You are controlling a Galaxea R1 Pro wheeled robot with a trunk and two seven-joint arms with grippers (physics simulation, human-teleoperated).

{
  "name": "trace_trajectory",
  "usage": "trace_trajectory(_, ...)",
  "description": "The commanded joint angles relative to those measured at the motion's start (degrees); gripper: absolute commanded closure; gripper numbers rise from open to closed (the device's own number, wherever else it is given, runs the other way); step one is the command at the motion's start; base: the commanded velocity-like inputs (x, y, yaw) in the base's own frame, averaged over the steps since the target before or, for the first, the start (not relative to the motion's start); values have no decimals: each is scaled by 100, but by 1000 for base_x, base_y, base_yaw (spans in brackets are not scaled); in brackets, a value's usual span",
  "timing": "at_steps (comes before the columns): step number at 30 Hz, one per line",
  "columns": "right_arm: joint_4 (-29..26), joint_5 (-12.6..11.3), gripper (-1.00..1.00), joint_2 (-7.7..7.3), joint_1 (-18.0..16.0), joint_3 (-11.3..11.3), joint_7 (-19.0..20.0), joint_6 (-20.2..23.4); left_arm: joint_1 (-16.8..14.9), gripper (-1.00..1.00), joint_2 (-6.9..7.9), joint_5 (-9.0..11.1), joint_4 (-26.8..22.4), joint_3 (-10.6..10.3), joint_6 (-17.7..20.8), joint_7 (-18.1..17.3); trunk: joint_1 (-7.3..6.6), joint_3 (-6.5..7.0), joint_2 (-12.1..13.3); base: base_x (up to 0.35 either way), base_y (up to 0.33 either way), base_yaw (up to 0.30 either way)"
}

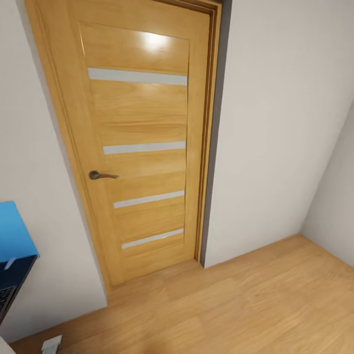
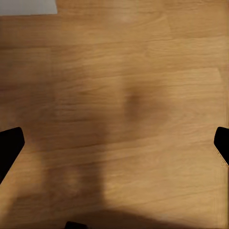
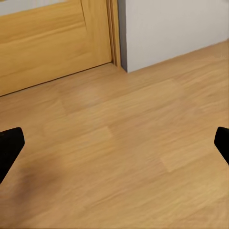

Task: In the bedroom, organize the workspace by keeping the computer under the desk, ensuring the monitor is on the desk, placing the keyboard on the desk next to the monitor, placing the mouse on the desk next to the keyboard, moving the folder from the swivel chair onto the desk next to the mouse, stacking the notebook on top of the folder with the pen on top of the notebook, and positioning the swivel chair next to the desk.

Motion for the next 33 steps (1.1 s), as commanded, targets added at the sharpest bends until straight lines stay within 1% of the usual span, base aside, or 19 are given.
trace_trajectory(1,1,-21,-100,4,-2,5,-1,-13,-4,-100,-3,26,4,-1,-21,-2,1,-7,-4,76,-312,255)
trace_trajectory(7,1,-21,-100,8,-2,5,-2,-7,-2,-100,-8,28,4,3,-37,-2,1,-7,-4,33,-249,265)
trace_trajectory(14,1,-28,-100,3,-2,5,-2,-3,-2,-100,-7,25,7,6,-50,-2,1,-7,-4,1,-16,275)
trace_trajectory(16,-3,-29,-100,0,-2,5,-9,-3,-5,-100,-9,24,96,0,-54,-2,1,-7,-4,0,-2,277)
trace_trajectory(22,-1,-30,-100,0,-2,5,-10,-3,-4,-100,-9,18,150,-9,-54,-2,1,-7,-4,-3,-7,278)
trace_trajectory(33,-7,-30,-100,-8,-2,4,-11,-3,-7,-100,-7,15,153,-20,-38,-4,1,-31,-4,-215,-188,279)
